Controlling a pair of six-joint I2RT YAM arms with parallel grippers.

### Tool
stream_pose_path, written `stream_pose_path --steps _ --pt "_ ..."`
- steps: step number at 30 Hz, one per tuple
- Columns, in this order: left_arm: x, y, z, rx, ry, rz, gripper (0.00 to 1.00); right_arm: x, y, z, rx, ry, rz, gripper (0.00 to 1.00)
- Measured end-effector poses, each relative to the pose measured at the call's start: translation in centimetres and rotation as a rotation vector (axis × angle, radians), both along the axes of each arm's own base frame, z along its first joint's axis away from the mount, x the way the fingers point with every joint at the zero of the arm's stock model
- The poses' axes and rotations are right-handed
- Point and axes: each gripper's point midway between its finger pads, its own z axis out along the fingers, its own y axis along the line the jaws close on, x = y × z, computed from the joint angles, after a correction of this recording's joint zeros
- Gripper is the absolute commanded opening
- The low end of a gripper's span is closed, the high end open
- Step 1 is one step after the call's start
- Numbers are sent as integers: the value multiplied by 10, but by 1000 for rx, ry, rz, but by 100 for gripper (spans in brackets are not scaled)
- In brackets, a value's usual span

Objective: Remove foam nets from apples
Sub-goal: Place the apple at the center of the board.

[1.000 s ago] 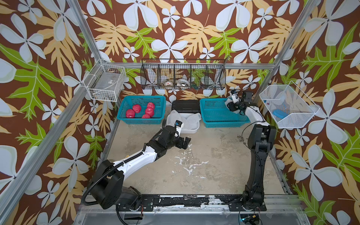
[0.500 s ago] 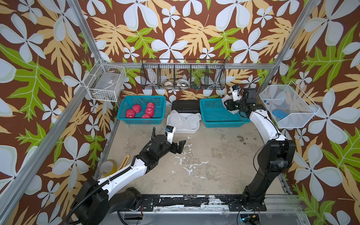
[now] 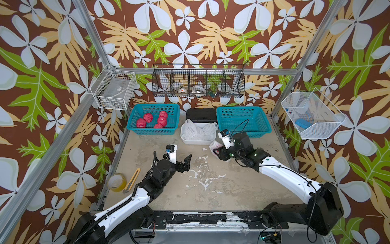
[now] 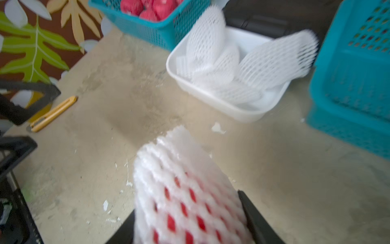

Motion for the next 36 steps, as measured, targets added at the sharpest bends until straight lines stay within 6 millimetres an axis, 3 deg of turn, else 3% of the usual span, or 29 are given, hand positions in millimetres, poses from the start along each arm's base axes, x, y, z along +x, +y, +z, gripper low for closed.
stream_pose_path --steps 4,7,12,15,18,23,27,31,36 --pt "1 3 -6 -6 13 24 100 -21 14 -45 -76 96 34 49" --pt "1 5 -7 -14 19 33 100 -23 14 -72 -120 158 17 49" --pt "2 6 -8 -19 23 42 100 -24 14 -104 -181 218 7 50" --pt "1 7 -11 -17 31 46 100 -25 14 -114 -192 241 1 55" --pt "2 6 -13 -16 38 48 100 -24 16 -117 -192 246 5 70" --pt "2 6 -18 -8 50 48 100 -19 21 -111 -201 235 20 83" --pt "2 6 -17 -12 49 48 100 -11 25 -93 -217 208 42 89" --pt "2 6 -11 -23 31 48 100 -5 27 -66 -242 169 63 90" --pt "0 9 -10 -29 16 53 100 -4 28 -48 -279 169 103 89"
